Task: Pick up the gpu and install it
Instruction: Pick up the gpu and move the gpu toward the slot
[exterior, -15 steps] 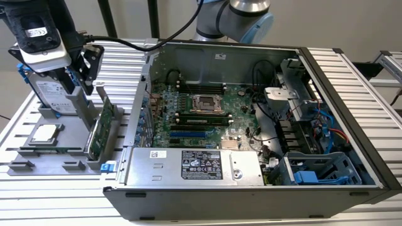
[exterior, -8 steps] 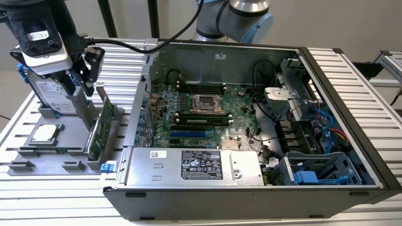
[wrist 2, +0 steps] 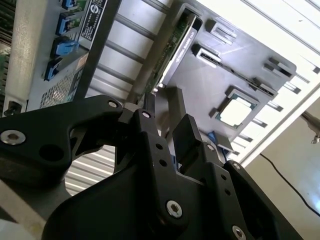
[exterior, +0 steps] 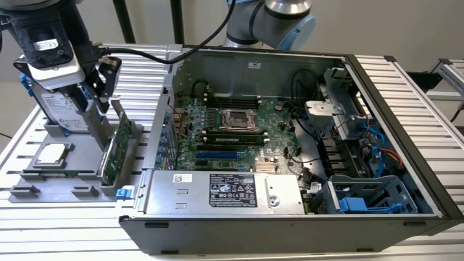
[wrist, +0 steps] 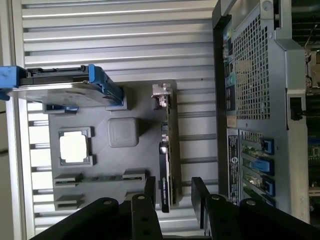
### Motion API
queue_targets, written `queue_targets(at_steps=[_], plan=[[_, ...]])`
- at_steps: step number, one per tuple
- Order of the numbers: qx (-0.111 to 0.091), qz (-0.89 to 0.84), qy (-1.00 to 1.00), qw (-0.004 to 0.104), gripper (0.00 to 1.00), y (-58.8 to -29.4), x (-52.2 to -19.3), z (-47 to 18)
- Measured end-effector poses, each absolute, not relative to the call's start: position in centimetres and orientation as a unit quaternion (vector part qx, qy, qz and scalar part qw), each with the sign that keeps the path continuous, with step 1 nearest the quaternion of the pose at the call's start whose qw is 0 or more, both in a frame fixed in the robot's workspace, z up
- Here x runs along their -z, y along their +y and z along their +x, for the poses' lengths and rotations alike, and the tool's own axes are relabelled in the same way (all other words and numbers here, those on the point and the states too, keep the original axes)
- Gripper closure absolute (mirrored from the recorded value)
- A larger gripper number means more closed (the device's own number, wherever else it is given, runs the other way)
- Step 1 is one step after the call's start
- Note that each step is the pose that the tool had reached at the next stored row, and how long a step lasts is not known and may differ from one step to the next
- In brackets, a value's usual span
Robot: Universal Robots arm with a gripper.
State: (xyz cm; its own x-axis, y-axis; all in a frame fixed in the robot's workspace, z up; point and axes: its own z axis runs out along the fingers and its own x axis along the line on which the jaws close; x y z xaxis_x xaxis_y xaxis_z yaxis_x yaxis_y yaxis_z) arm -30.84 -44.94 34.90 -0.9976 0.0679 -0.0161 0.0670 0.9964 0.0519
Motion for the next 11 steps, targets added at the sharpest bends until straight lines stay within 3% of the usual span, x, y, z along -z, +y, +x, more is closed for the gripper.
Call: queue_targets(at_steps=[11], plan=[[-0.026, 0.034, 0.999, 0.009, 0.00, -44.94, -34.35, -30.84]])
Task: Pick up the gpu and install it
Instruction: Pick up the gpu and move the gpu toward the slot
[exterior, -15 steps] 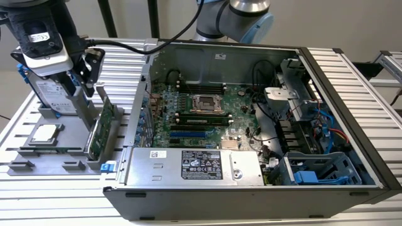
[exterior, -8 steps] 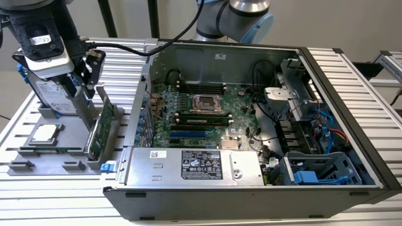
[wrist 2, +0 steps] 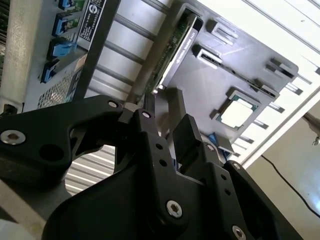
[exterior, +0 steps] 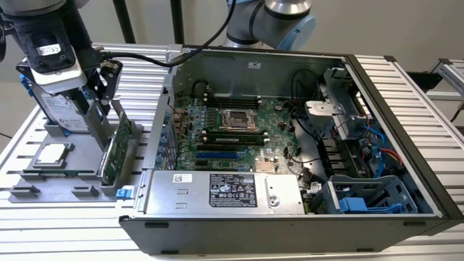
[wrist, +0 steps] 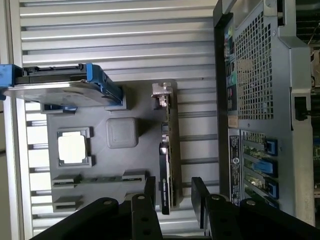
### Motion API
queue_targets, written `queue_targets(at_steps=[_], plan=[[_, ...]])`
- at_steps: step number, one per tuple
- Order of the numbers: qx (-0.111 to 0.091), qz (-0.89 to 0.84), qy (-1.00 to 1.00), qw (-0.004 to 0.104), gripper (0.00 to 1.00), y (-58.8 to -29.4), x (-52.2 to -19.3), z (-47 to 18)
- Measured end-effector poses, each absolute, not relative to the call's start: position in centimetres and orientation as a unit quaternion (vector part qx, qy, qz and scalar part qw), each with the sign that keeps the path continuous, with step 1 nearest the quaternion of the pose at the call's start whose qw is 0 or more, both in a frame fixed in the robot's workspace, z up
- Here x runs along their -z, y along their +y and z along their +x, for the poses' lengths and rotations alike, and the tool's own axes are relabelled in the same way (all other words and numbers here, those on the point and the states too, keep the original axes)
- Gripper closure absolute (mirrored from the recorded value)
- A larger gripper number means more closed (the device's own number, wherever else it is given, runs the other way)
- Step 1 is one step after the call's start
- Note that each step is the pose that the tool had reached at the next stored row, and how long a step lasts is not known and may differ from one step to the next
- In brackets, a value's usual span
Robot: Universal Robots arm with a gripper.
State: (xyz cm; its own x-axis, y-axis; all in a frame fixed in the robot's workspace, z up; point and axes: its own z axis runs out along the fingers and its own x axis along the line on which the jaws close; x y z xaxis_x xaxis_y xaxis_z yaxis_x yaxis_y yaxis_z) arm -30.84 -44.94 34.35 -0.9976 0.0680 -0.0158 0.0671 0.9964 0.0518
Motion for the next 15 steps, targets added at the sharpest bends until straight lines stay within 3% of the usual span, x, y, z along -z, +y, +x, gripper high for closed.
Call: queue_targets(at_steps=[15], plan=[[-0.026, 0.034, 0.999, 0.009, 0.00, -44.9, -33.1, -30.8]])
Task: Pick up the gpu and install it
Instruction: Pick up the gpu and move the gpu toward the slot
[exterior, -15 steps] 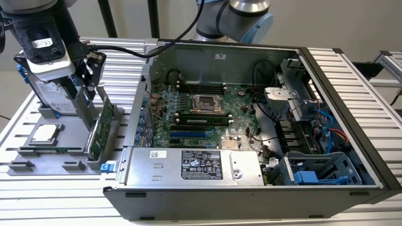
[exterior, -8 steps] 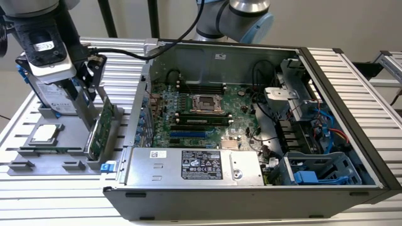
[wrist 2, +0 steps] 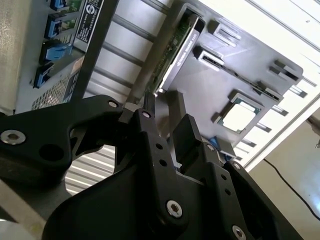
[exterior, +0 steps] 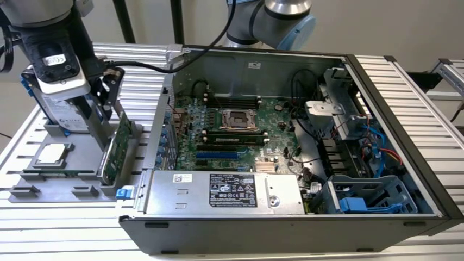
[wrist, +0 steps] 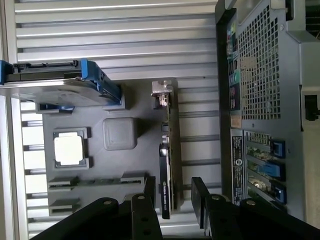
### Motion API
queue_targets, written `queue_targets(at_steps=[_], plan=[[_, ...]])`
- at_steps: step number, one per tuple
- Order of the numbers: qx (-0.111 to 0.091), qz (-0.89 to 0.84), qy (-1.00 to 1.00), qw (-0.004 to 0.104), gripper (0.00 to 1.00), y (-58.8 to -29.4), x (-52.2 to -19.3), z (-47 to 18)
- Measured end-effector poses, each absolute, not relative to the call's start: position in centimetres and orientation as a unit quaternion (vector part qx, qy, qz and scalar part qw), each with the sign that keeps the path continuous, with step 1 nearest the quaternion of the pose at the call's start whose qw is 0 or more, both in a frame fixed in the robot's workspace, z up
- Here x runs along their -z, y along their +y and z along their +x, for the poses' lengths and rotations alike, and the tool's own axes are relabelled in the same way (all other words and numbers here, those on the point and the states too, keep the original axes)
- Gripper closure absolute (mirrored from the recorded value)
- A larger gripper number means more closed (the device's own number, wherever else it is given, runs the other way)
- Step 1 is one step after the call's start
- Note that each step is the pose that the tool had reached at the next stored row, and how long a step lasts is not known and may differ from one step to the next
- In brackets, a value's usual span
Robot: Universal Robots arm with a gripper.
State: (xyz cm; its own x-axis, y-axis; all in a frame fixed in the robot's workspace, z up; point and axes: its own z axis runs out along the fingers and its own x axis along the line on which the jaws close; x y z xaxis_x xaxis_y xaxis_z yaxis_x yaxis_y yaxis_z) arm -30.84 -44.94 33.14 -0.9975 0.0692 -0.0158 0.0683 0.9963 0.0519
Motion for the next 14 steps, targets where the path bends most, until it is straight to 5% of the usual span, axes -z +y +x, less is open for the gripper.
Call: queue_targets(at_steps=[14], plan=[[-0.026, 0.039, 0.999, 0.009, 0.00, -44.94, -32.30, -30.84]])
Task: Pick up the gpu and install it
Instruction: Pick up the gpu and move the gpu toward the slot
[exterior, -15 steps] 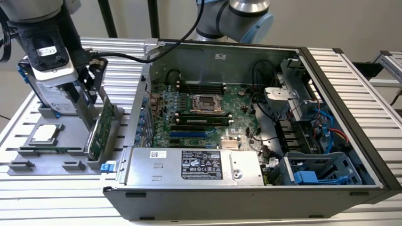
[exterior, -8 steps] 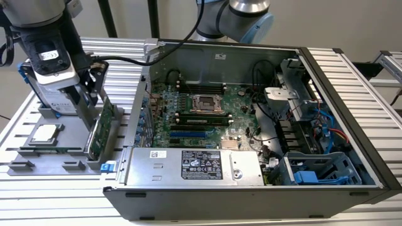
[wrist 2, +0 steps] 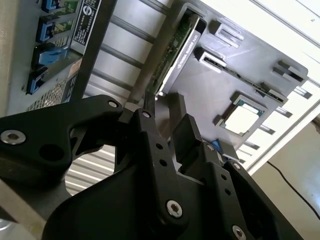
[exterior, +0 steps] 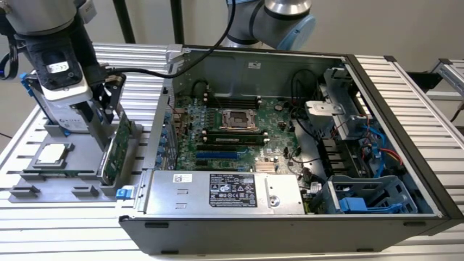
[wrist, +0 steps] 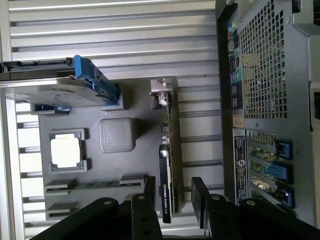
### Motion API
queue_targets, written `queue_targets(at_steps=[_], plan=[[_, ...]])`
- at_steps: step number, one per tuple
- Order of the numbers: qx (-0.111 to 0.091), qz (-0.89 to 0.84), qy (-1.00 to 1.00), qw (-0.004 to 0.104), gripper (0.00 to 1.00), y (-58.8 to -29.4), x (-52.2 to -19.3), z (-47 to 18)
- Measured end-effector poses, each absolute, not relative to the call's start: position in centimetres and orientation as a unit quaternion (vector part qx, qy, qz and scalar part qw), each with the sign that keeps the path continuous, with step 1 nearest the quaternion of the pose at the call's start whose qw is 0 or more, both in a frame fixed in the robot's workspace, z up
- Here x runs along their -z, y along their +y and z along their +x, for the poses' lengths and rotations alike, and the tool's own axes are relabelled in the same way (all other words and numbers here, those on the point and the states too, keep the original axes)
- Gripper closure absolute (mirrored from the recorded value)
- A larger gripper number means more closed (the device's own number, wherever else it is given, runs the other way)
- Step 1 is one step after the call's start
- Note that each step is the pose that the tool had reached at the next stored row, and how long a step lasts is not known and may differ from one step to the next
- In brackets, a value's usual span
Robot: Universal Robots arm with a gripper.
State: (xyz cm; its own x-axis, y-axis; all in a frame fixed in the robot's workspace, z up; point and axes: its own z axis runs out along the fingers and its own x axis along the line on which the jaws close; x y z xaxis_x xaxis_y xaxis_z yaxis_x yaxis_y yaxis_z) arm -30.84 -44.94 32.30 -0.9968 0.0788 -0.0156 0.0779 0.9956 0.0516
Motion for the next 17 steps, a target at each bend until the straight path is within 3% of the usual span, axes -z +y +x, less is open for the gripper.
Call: queue_targets(at_steps=[17], plan=[[-0.026, 0.039, 0.999, 0.009, 0.00, -44.94, -31.50, -30.83]])
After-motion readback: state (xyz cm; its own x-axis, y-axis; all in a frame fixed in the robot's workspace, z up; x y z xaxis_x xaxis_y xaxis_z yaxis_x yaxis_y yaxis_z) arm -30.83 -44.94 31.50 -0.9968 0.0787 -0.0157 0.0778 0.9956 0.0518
